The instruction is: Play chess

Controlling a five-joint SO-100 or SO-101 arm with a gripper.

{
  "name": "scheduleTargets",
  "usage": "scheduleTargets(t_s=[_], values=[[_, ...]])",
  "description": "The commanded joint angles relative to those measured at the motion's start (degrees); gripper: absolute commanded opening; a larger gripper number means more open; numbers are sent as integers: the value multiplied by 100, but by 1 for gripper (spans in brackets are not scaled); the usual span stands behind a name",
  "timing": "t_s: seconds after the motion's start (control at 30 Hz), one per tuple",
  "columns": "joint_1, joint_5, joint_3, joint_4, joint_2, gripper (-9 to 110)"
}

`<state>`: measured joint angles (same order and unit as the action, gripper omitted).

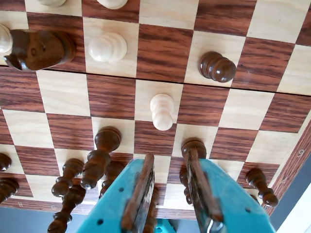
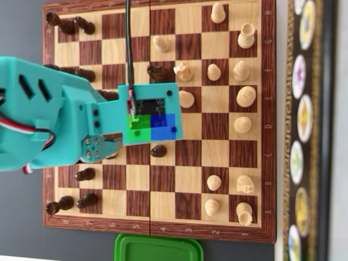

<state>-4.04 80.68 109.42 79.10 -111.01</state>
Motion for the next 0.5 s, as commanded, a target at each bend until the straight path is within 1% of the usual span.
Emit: scheduleTargets(t_s=[0.0, 0.33, 0.47], values=[[-141, 35, 123, -62, -545, 12], [-290, 62, 202, -70, -1459, 12], [-272, 62, 387, -475, -1881, 12]])
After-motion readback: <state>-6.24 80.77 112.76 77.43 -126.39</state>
